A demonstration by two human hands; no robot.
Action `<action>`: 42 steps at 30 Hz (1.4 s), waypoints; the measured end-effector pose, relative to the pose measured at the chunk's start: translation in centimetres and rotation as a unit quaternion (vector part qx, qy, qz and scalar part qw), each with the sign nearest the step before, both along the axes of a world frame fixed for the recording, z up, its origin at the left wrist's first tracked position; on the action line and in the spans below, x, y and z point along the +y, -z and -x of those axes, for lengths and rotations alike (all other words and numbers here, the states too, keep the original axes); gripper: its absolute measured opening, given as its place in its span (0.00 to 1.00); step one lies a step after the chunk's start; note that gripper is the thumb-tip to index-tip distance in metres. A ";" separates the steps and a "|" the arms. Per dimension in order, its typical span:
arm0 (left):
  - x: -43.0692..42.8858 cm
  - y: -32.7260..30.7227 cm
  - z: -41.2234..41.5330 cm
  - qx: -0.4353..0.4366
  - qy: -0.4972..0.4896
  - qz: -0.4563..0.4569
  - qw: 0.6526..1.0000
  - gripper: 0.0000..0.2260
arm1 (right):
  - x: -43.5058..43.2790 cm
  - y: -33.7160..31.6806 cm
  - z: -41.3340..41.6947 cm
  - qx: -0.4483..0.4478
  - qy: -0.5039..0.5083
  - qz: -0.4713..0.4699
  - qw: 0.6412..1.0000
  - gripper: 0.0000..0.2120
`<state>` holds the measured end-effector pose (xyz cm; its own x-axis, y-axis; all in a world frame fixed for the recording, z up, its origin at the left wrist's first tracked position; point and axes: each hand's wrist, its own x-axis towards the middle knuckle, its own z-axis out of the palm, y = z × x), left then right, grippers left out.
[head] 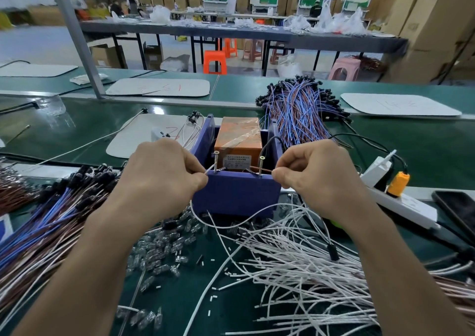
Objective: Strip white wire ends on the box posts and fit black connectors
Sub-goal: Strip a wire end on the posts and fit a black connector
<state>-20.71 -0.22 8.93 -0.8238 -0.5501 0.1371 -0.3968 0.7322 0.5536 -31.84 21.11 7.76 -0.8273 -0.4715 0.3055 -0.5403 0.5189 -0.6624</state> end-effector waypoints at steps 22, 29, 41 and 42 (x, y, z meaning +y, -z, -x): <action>-1.4 -1.5 -1.5 0.006 0.197 -0.274 0.941 0.05 | 0.7 -2.0 -1.6 -0.111 -0.138 -0.060 0.982 0.05; -0.6 -1.9 -1.6 0.021 0.227 -0.257 0.939 0.08 | -2.7 -0.7 -4.2 -0.043 -0.112 0.033 0.992 0.08; -2.7 -3.8 -3.6 0.056 0.277 -0.264 0.922 0.14 | -2.0 1.3 -6.8 -0.036 -0.061 -0.126 0.989 0.06; -2.9 -3.8 -3.6 0.062 0.278 -0.261 0.922 0.15 | -2.0 1.9 -7.4 -0.038 -0.049 -0.124 0.990 0.09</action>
<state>-17.08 -3.11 12.73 -0.9942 -0.0648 0.0854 0.0500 0.4244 0.9041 -24.42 19.06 5.86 -0.7906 -0.6026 0.1085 -0.5486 0.6186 -0.5625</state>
